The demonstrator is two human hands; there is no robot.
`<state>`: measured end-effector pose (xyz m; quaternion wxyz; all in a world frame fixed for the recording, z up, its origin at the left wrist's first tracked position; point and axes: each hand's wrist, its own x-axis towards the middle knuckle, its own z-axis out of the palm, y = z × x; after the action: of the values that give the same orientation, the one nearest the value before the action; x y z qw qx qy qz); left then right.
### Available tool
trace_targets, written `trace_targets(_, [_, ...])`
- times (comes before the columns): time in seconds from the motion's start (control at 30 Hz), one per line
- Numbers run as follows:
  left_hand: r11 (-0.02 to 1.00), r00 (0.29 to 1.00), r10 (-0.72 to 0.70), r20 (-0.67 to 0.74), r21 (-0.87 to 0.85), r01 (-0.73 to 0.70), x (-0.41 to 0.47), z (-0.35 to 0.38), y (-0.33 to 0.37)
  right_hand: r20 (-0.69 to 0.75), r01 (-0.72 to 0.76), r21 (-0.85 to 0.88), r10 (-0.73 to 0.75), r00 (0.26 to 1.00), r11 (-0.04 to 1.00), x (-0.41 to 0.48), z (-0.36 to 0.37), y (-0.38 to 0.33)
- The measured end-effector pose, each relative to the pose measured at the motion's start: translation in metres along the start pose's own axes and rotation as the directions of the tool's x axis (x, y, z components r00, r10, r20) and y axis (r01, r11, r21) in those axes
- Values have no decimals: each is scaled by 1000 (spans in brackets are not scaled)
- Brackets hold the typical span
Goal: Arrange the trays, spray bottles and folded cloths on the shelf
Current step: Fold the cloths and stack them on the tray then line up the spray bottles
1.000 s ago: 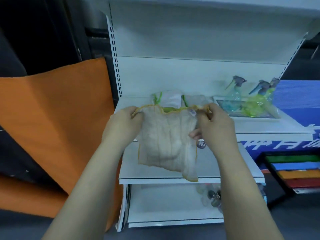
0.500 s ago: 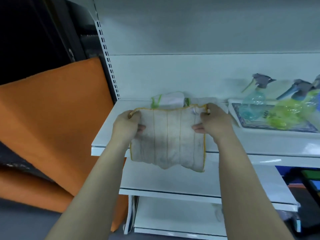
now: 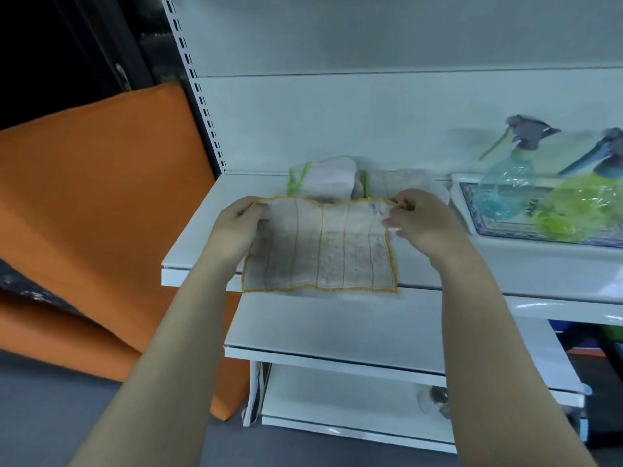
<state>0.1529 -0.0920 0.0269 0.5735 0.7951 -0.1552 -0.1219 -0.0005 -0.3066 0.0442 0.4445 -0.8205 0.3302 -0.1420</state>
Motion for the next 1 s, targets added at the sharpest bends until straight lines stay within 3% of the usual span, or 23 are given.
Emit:
trace_targets(0.23, [976, 996, -83, 29, 206, 76, -44, -19, -23, 259, 111, -282, -36, 965, 953, -42, 3, 32])
trace_targets(0.33, [957, 996, -48, -75, 283, 67, -51, -14, -24, 185, 70, -275, -19, 982, 959, -35, 4, 32])
trace_targets(0.43, [894, 967, 157, -202, 445, -52, -51, -4, -23, 40, 21, -290, -10, 999, 957, -28, 5, 32])
trace_targets(0.5, [878, 957, 246, -155, 454, -153, -49, 10, -23, -33, -50, -313, 42, 999, 948, -21, 7, 33])
trace_targets(0.63, [800, 948, 314, 61, 520, -298, -49, 46, -28, 23, -154, -338, 172, 985, 928, -7, 17, 30])
trace_targets(0.77, [786, 960, 277, 47, 563, -254, -44, 53, -36, 35, -100, -351, 120, 992, 931, 4, 28, 29])
trace_targets(1.0, [904, 975, 165, 149, 373, -210, -41, 36, -29, 82, 18, -271, 5, 997, 962, 1, 33, 10])
